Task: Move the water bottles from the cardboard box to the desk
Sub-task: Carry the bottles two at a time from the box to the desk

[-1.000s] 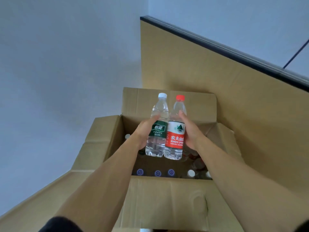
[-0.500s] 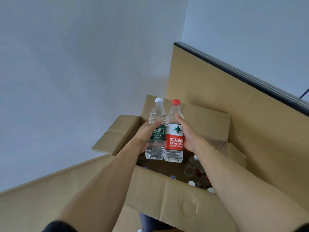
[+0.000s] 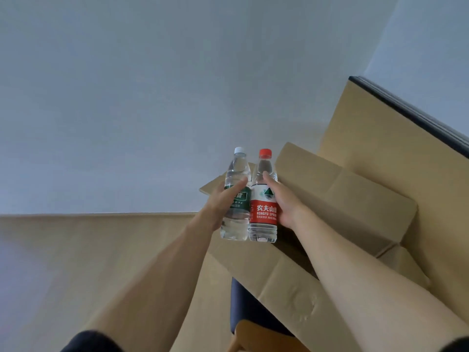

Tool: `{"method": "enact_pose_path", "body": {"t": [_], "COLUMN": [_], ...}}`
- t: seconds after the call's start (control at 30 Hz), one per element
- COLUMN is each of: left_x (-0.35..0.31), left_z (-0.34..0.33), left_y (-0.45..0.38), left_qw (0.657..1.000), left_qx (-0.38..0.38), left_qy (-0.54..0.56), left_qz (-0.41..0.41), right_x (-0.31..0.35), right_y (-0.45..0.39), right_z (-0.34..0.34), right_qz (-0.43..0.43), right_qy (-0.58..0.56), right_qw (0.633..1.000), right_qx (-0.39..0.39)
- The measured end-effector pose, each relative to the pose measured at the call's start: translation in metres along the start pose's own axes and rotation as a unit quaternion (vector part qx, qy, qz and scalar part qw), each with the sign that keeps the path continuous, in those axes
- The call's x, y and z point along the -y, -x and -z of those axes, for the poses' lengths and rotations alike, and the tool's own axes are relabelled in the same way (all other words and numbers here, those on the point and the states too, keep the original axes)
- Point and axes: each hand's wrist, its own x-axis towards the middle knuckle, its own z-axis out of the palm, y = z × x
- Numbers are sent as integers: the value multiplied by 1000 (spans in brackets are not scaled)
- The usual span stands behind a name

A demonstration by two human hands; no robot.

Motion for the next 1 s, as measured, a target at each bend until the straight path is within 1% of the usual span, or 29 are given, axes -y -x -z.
{"method": "enact_pose_path", "body": {"t": [0.27,0.33,0.4,0.5,0.57,0.67,0.83,0.9,1.0], "left_x": [6,11,20,29,37,47,63,72,86], "left_z": [118,155,199,241,279,335,415,443,481], "left_y": [46,61,84,116,145,191,266,296,344], "left_qw": [992,988,980,971,959,937,907,896,869], "left_qx": [-122,-140,-180,-209,-249,-308,-375,-396,-445], "left_qy": [42,58,83,115,135,164,193,202,215], "left_qz": [-6,-9,-14,-22,-23,0,1,-6,-10], "right_x": [-21,-31,-46,-67,-87,-118,-170,-190,-220], "right_y": [-23,-29,-32,-38,-35,-27,-6,6,25], "right_z": [-120,-158,-206,-259,-308,-379,-485,-525,-582], "right_qz": [-47,-53,-67,-89,-115,-140,-184,-184,-179], "right_qy": [67,83,104,118,152,187,196,204,218], "right_qw": [986,979,967,953,938,916,877,863,845], "right_qx": [143,179,224,264,290,327,397,424,454]}}
